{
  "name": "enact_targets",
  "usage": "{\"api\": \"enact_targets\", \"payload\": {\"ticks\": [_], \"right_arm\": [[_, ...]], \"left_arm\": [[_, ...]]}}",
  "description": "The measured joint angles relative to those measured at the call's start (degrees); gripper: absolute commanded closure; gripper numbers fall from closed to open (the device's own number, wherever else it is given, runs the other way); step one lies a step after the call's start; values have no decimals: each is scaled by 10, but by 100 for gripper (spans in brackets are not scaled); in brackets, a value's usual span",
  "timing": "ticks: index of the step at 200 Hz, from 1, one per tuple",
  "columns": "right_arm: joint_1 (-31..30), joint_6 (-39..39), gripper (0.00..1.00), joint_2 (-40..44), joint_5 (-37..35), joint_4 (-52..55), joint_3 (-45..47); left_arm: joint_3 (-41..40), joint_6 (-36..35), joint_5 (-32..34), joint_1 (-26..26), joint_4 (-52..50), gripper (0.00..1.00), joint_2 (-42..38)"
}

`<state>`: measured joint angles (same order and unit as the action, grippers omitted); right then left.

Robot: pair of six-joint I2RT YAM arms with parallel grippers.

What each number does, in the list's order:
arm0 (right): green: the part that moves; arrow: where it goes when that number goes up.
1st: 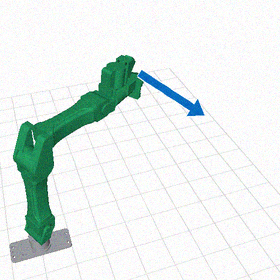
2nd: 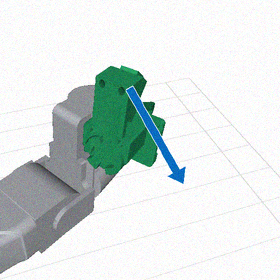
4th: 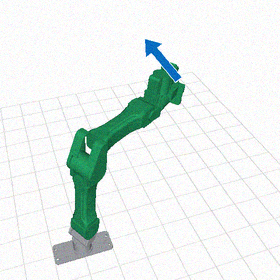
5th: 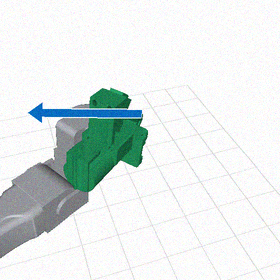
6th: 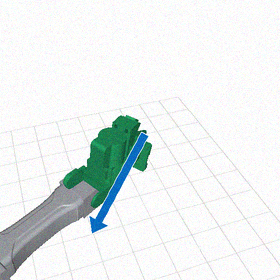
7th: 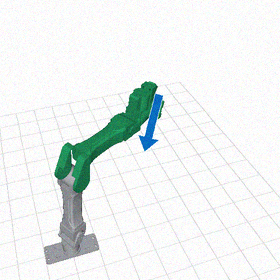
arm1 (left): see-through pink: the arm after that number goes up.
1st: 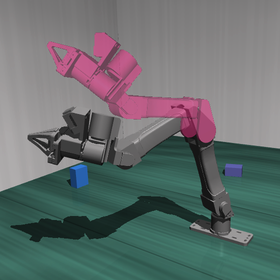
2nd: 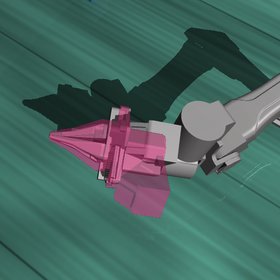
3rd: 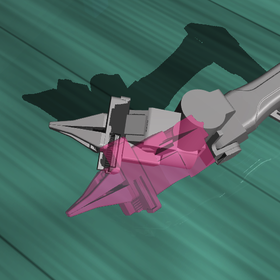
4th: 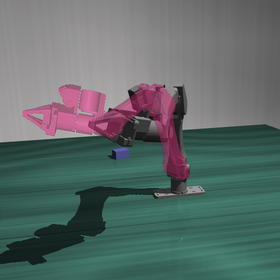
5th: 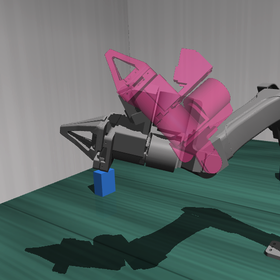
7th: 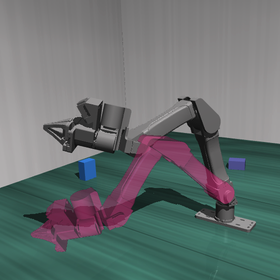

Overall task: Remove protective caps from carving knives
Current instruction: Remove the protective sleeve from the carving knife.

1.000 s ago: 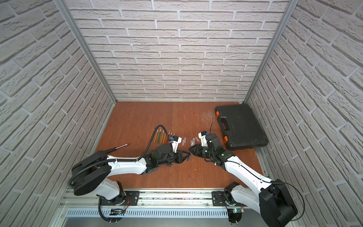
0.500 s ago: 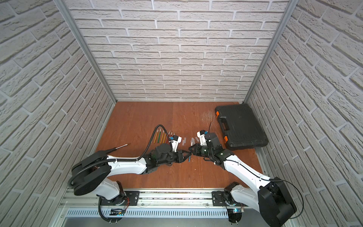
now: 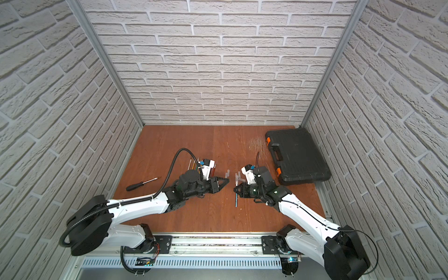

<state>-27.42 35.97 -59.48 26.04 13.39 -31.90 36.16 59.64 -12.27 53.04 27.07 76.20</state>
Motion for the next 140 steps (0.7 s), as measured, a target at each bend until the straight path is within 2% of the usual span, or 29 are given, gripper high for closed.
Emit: {"api": "enact_targets", "payload": {"ticks": [75, 140], "right_arm": [[-25, -13, 95, 6, 2, 24, 0], [-38, -21, 95, 5, 2, 30, -17]], "left_arm": [[48, -7, -33, -2, -19, 67, 66], [59, -6, -53, -2, -19, 68, 85]]}}
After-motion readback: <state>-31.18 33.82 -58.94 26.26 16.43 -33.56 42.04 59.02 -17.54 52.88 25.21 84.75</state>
